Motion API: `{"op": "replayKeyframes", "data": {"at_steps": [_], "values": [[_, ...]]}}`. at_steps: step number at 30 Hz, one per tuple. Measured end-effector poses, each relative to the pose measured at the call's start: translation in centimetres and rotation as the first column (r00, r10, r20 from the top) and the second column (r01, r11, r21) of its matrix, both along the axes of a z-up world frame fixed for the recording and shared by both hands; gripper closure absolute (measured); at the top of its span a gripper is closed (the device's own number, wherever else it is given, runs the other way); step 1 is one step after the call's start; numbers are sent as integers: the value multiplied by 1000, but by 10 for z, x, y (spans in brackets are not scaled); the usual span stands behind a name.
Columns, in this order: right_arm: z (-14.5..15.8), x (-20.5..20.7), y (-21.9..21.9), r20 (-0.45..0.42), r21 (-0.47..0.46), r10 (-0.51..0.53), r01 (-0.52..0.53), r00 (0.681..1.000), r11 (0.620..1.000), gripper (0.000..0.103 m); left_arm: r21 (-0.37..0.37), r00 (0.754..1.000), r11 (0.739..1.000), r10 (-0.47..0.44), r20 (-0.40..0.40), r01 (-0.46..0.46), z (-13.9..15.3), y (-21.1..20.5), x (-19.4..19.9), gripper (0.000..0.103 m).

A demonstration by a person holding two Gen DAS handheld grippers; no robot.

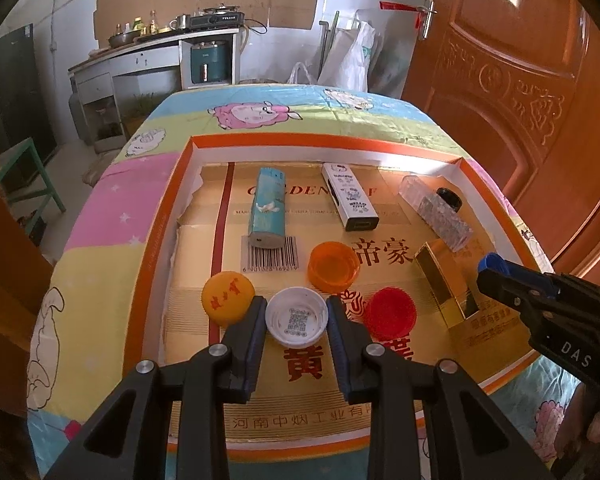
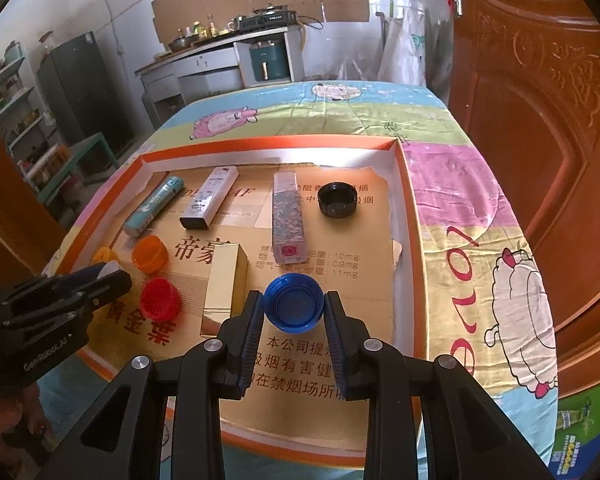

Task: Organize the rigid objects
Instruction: 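Lower and release the blue cap and white cap inside the tray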

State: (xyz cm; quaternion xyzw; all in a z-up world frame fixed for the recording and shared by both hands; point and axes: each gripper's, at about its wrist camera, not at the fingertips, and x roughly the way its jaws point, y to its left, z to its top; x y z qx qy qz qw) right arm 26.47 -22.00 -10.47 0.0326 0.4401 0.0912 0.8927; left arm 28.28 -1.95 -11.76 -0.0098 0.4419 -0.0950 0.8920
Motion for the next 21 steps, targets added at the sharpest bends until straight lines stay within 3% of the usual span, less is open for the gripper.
{"op": "replayKeyframes", "data": {"at_steps": [21], "values": [[-9,9,5,-9,-44,5,-5,1000,999,71,-9,1000,1000,-5,5,5,-2,2,1,71]]}}
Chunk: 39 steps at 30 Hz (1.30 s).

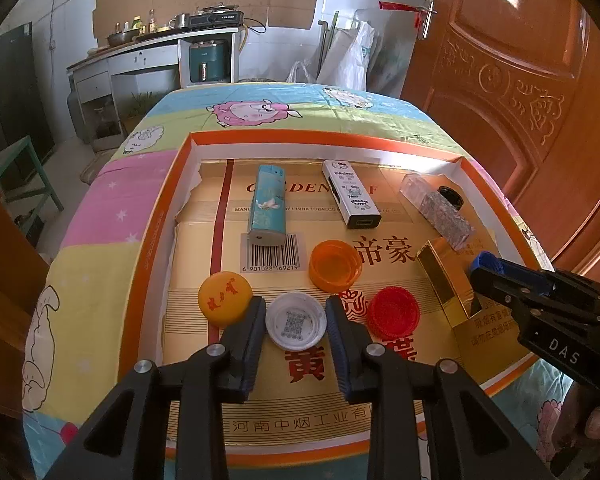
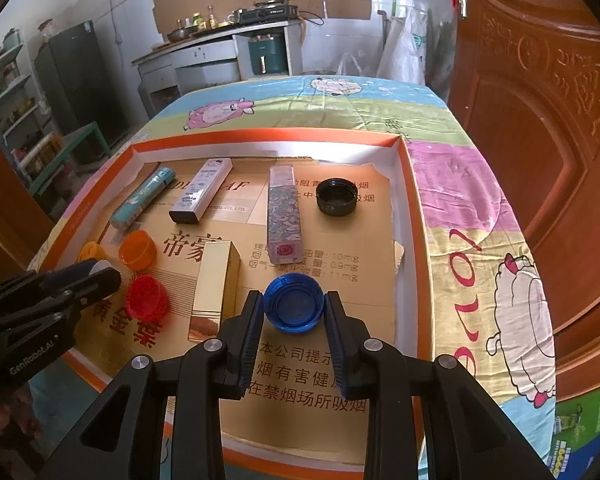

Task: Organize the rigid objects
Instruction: 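Lower and release the blue cap and white cap inside the tray, then withdraw both open tools up and back from the tray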

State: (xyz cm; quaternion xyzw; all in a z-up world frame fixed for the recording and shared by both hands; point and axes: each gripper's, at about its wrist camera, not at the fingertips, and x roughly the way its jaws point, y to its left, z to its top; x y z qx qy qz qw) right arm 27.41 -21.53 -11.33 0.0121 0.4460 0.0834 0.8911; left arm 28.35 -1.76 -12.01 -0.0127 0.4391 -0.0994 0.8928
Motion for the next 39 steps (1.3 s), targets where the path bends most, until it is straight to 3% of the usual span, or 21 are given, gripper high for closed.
{"op": "replayKeyframes", "data": {"at_steps": [4,20,32,39], "values": [[1,-1,1,1,-3,4,-4,1000,1000,62,-4,1000,1000,-4,2,4,0,0,-1,62],[9,-8,-4,20,7,-16,16,1000,1000,62,8,1000,1000,5,30,-5,8,1,-7,61],[19,-25,-4,53,-10,-45,46,998,999,61,66,994,997,38,101,-45,26,-5,-23,61],[31,-41,-2,83,-8,-58,59,995,998,61,39,987,997,67,147,-74,39,-3,-39,61]]}}
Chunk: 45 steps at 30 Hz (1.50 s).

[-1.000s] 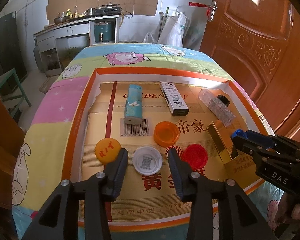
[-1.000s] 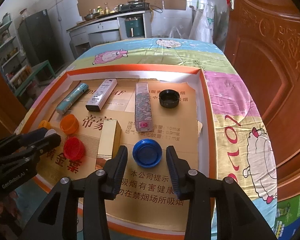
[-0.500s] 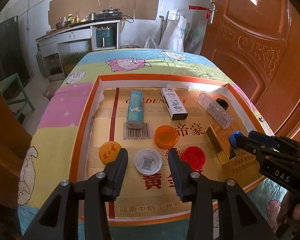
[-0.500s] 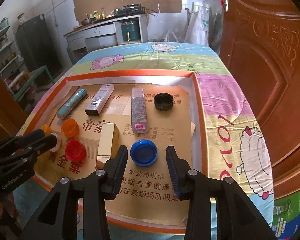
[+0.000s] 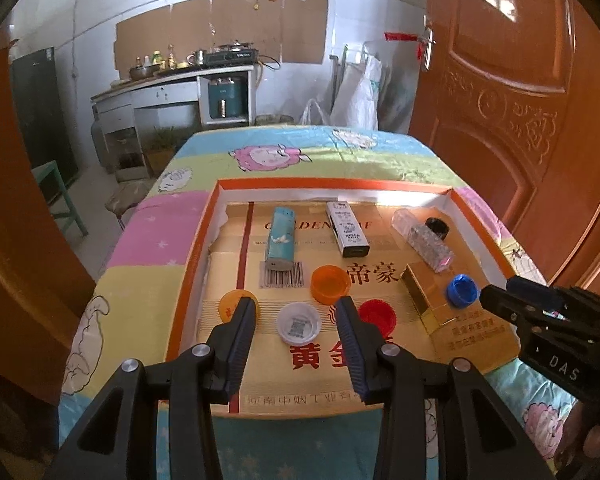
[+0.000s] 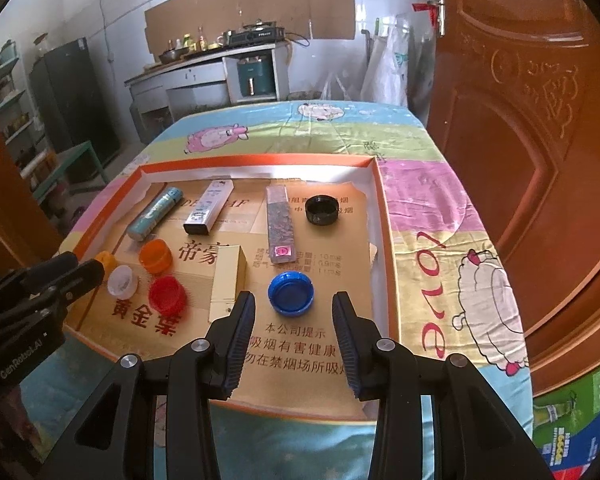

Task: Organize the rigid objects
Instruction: 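Withdraw both open tools up and back from the tray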

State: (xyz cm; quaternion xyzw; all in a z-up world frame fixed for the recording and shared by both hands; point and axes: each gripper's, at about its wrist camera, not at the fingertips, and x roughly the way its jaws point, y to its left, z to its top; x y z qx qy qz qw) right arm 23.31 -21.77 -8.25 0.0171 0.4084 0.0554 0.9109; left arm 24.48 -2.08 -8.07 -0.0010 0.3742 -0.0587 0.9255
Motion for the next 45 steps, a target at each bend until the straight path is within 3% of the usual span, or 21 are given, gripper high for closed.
{"op": "replayKeyframes", "data": {"at_steps": [11,19,25,30,45], "values": [[22,-37,11,61,1,-5,5,998,1000,61,25,994,996,90,68,-91,22,4,-34,61],[41,-74,24,117,-1,-7,7,993,1000,61,-19,993,997,71,94,-69,39,4,-69,61],[54,-108,33,157,-14,-7,9,988,1000,61,18,989,997,71,130,-74,50,-2,-103,61],[62,-136,43,180,-30,9,-4,984,1000,61,-10,989,998,56,139,-55,57,-1,-130,61],[82,-202,63,224,-43,12,-2,975,999,61,3,974,995,96,205,-98,77,7,-201,62]]}}
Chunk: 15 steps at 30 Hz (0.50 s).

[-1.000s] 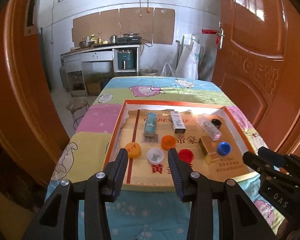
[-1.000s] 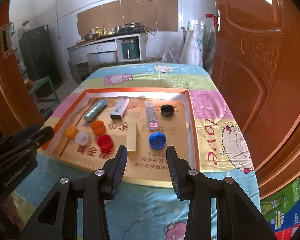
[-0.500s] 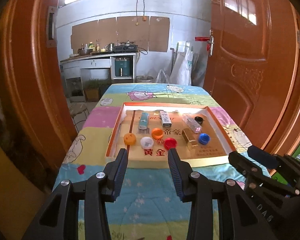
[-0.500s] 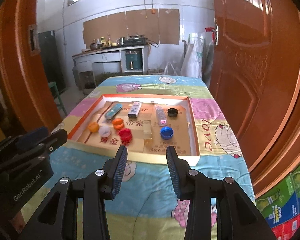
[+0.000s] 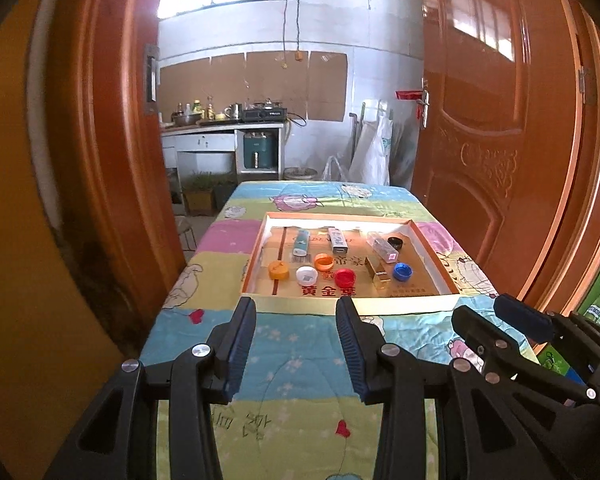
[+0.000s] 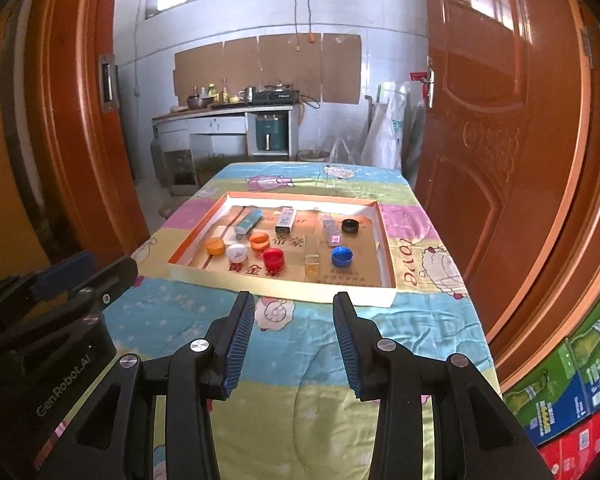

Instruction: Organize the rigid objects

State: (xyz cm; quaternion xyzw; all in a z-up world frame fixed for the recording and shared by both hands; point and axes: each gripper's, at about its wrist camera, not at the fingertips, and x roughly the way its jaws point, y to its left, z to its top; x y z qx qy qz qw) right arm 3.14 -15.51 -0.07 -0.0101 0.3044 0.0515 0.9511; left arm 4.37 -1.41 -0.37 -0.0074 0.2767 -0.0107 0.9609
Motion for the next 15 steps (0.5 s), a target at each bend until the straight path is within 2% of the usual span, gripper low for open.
{"op": "replayKeyframes", "data": {"at_steps": [15], "values": [[7,-45,7,27,18,-12,11,1000,1000,61,22,999,1000,8,41,-9,10,4,-43,61]]}}
